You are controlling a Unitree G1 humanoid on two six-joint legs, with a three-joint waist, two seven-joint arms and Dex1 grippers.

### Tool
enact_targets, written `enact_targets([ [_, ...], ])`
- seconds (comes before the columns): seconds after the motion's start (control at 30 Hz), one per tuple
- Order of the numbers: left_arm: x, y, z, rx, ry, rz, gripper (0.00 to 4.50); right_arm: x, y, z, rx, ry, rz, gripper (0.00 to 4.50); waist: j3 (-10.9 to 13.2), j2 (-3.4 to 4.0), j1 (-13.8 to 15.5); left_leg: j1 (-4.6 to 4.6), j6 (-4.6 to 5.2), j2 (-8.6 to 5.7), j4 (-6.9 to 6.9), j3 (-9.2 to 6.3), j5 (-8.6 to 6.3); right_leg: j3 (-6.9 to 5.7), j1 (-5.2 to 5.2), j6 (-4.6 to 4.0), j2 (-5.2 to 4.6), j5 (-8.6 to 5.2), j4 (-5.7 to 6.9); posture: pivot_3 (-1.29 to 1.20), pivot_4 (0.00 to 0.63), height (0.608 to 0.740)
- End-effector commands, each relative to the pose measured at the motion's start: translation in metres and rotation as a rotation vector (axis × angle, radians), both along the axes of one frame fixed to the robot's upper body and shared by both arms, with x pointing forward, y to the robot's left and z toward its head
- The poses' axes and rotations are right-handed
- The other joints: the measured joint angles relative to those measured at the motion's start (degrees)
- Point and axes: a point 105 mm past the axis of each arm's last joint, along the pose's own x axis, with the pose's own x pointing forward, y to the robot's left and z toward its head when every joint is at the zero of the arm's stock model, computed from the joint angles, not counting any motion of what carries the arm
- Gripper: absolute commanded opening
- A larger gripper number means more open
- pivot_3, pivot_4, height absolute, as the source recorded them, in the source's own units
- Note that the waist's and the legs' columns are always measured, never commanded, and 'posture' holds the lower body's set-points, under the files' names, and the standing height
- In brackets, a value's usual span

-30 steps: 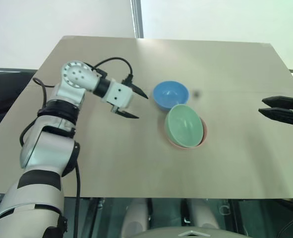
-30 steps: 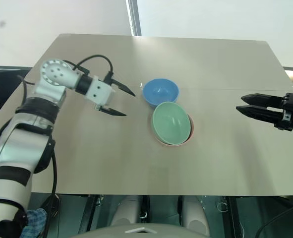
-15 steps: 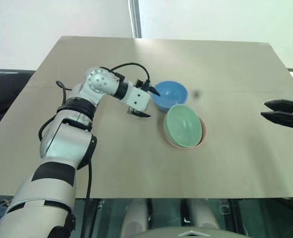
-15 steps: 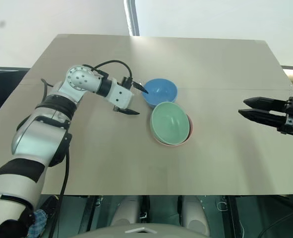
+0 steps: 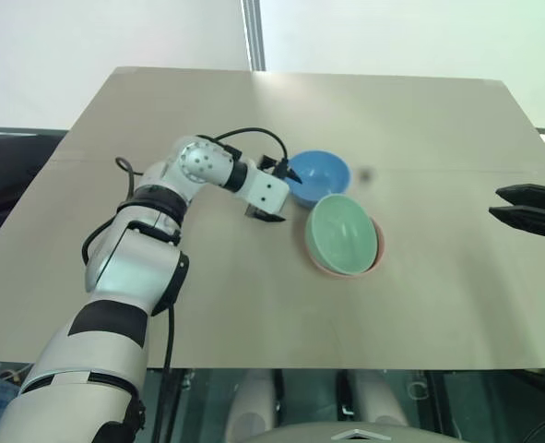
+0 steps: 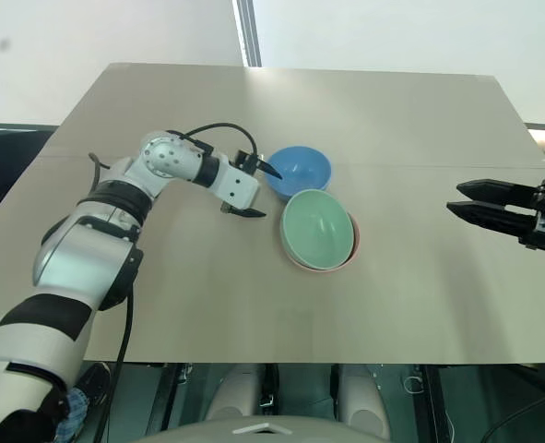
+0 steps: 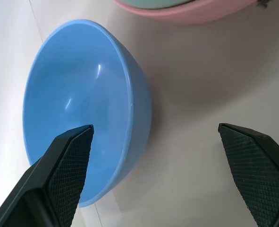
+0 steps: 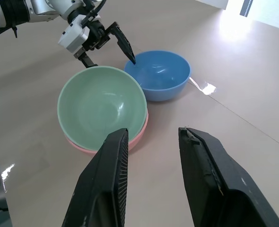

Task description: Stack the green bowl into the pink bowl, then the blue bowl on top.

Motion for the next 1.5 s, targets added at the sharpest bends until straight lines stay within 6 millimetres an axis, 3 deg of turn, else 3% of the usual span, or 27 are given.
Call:
enact_targets([
  [0.03,0.008,-0.008,0.006,-0.009,-0.031,0.037,4.48,-0.004,0.001,0.013,-0.016,-0.059,0.012,1.91,0.0,0.00,0.0,0.00,0.00,0.00,0.00,0.00,0.00,0.00,0.00,0.00,0.00,0.00,0.00,0.00,0.150,0.740],
  [0.07,0.009,-0.009,0.005,-0.009,-0.029,0.041,4.09,-0.003,0.000,0.013,-0.016,-0.059,0.012,1.91,0.0,0.00,0.0,0.00,0.00,-0.01,0.00,0.00,0.00,0.00,0.00,0.00,0.00,0.00,0.00,0.00,0.150,0.740],
  [0.13,0.009,-0.011,0.003,-0.002,-0.027,0.038,3.92,-0.004,0.001,0.014,-0.016,-0.059,0.012,1.91,0.0,-0.01,0.0,0.00,0.00,-0.01,0.00,0.00,0.00,0.00,0.00,0.00,0.00,0.00,0.00,0.00,0.150,0.740],
  [0.4,0.008,-0.017,0.003,0.004,-0.033,0.017,0.07,-0.004,0.000,0.014,-0.017,-0.059,0.006,1.91,0.0,-0.01,0.0,-0.01,0.00,-0.01,0.00,-0.01,0.00,0.00,0.00,0.00,0.00,0.00,0.00,0.00,0.150,0.740],
  [0.53,0.007,-0.018,0.005,0.005,-0.037,0.004,0.07,-0.004,-0.001,0.013,-0.017,-0.058,0.004,1.91,0.0,-0.01,0.0,-0.01,0.00,0.00,0.00,-0.01,0.00,-0.01,-0.01,0.00,0.00,0.00,0.00,0.00,0.150,0.740],
  [0.63,0.006,-0.022,0.019,-0.020,-0.070,-0.028,0.07,-0.005,-0.001,0.013,-0.018,-0.056,0.003,1.91,0.0,-0.01,0.0,-0.01,0.00,0.00,0.00,-0.01,0.00,-0.01,0.00,0.00,0.00,0.00,0.00,0.00,0.150,0.740],
  [0.93,-0.016,-0.053,0.122,-0.141,-0.233,-0.254,0.07,-0.004,-0.001,0.012,-0.025,-0.052,0.003,1.91,0.0,-0.08,0.0,-0.10,0.00,-0.01,0.00,-0.06,0.00,-0.08,-0.02,0.00,-0.01,0.00,-0.05,0.00,0.150,0.740],
  [1.03,-0.033,-0.061,0.140,-0.138,-0.201,-0.360,0.07,-0.004,0.000,0.012,-0.024,-0.053,0.005,1.91,0.0,-0.06,0.0,-0.09,0.00,-0.01,0.00,-0.07,0.00,-0.08,-0.02,0.00,-0.01,0.00,-0.05,0.00,0.150,0.740],
  [1.2,-0.053,-0.068,0.135,-0.129,-0.093,-0.454,0.07,-0.004,0.000,0.010,-0.020,-0.057,0.001,1.91,0.0,-0.04,-0.2,-0.02,-0.01,0.00,0.00,-0.15,0.00,-0.05,-0.01,0.00,0.00,0.00,0.04,0.00,0.150,0.740],
  [1.5,-0.073,-0.041,0.081,0.086,0.160,-0.434,0.07,-0.008,-0.002,0.009,-0.020,-0.059,-0.019,1.91,0.1,-0.02,-0.5,0.07,-0.01,0.01,-0.01,-0.28,0.00,0.09,-0.01,0.00,0.02,0.00,0.08,0.00,0.150,0.740],
])
